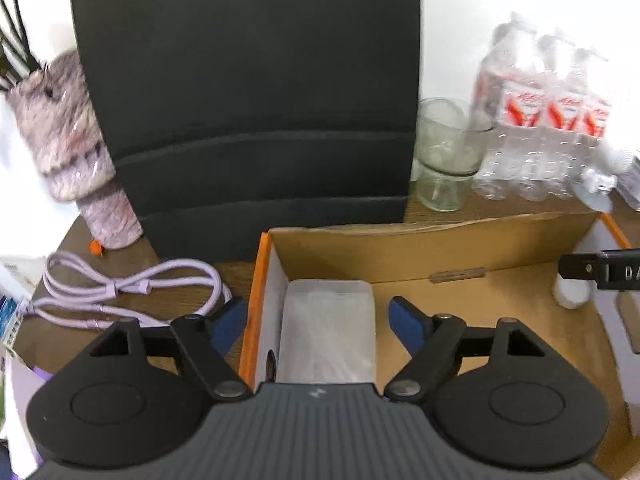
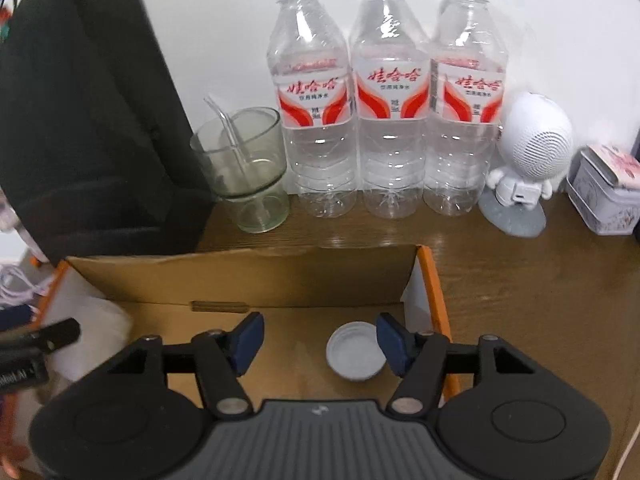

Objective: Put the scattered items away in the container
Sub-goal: 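Carry the white box and cap into the cardboard box and release both, then withdraw both tools from the cardboard box back toward the items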

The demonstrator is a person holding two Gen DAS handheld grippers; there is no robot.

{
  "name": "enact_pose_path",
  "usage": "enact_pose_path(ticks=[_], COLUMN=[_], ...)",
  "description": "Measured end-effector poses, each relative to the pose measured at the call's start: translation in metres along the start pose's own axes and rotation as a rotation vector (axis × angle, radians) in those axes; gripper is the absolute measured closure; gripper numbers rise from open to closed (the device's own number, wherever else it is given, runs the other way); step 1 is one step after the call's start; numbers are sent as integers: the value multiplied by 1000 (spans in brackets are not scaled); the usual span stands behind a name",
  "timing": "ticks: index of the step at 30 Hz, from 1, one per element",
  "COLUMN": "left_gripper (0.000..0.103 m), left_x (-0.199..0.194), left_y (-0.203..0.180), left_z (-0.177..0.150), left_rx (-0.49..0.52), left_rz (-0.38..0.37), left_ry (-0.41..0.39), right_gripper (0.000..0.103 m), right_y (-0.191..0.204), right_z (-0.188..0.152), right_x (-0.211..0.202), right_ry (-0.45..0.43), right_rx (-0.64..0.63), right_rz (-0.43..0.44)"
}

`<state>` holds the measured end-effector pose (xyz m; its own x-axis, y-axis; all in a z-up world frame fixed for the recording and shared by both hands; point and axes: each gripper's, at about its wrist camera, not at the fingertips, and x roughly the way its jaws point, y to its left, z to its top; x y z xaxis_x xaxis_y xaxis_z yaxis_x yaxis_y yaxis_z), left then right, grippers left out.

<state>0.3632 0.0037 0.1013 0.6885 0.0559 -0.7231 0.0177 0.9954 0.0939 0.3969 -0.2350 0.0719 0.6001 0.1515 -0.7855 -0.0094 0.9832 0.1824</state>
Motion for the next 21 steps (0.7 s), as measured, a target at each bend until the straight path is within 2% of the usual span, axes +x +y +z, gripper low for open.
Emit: enact_pose_path(ticks=[3,6,9,11,12,13,15,16,17,20,21], left_gripper=[19,15,8,4,0,0,0,0,0,0,0], left_x=[-29,-57,-85,-107,-120,-136,-164,-173,-178,-187,-189], left_y=[8,10,10,13,14,14,13,10,6,-4,-4], left_z=[8,11,1,-15,-26,-40,-79,-95,-107,-136,-143], left_rx=[-51,-57,-44,-62,-76,-88,-77,-61,-45,-32,-47], left_rz=[-14,-7,4,9,3,-18,-84,-94,-90,-27,-27], left_ry=[-15,-5,-12,-49,-92,-169,-390,-466,-506,-579,-587], right_gripper=[31,24,22,21,20,20,14,13,13,13,13], right_y=[0,1,0,2,4,6,7,6,7,9,9], right_z=[3,0,-11,-25,-37,-53,-97,-118,-135,-161,-166], right_x=[-25,-53,-81,-101,-113,-125,-146,-151,-152,-155,-158], right_ry=[20,19,7,-22,-66,-140,-359,-447,-494,-507,-511], right_rx=[10,11,22,10,-6,-24,-87,-122,-148,-160,-154], right_rz=[14,11,27,27,29,38,74,90,91,75,78])
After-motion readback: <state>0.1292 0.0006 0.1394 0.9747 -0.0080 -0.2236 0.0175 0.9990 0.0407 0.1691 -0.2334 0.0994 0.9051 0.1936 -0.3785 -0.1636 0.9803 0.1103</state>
